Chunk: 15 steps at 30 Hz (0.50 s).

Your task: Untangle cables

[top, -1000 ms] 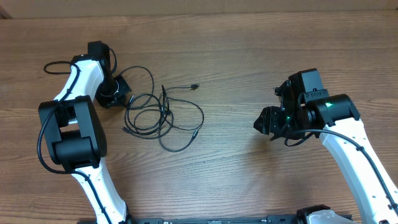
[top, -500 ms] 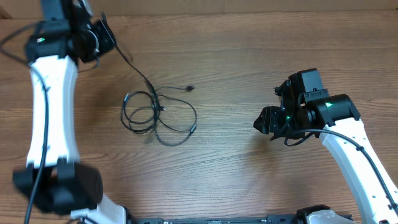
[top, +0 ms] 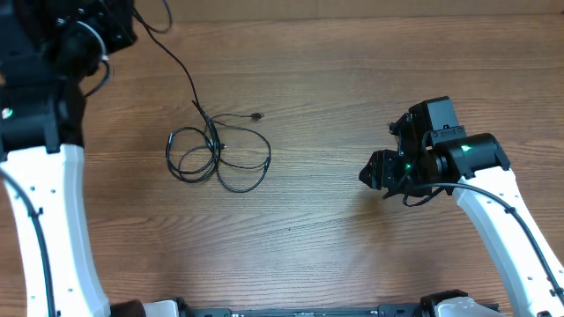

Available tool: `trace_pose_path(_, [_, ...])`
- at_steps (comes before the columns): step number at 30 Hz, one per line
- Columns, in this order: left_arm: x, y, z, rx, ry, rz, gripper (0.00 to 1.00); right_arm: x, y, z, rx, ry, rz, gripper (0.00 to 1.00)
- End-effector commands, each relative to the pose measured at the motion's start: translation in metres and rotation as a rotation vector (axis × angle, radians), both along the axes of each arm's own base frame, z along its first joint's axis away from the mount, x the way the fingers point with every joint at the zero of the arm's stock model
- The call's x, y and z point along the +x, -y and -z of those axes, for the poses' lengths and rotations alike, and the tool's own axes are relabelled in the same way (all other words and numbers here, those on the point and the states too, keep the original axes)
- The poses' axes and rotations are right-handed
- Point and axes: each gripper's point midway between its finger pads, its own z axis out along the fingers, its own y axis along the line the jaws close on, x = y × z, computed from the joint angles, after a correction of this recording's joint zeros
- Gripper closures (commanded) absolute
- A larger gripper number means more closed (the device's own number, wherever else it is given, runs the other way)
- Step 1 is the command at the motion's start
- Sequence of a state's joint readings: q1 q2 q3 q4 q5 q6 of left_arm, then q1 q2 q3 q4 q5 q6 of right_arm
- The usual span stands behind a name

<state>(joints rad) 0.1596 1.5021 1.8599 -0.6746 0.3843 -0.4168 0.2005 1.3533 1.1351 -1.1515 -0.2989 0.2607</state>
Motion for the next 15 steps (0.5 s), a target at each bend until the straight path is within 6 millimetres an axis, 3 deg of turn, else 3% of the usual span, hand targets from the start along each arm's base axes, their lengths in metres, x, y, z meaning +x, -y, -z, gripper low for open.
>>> trace_pose_path(1, [-0.019, -0.023, -0.045, 0.023, 0.132, -0.082, 0.96, 0.004, 0.002, -0.003, -0.008, 0.017, 0.005, 0.41])
trace_pose_path(5, [-0.027, -0.054, -0.072, 0.050, 0.233, -0.162, 0.96, 0.004, 0.002, -0.003, -0.008, 0.018, 0.005, 0.41])
trace_pose_path(15, [-0.036, -0.107, -0.103, 0.205, 0.362, -0.304, 0.96, 0.004, 0.002, -0.003, -0.008, 0.018, 0.005, 0.41])
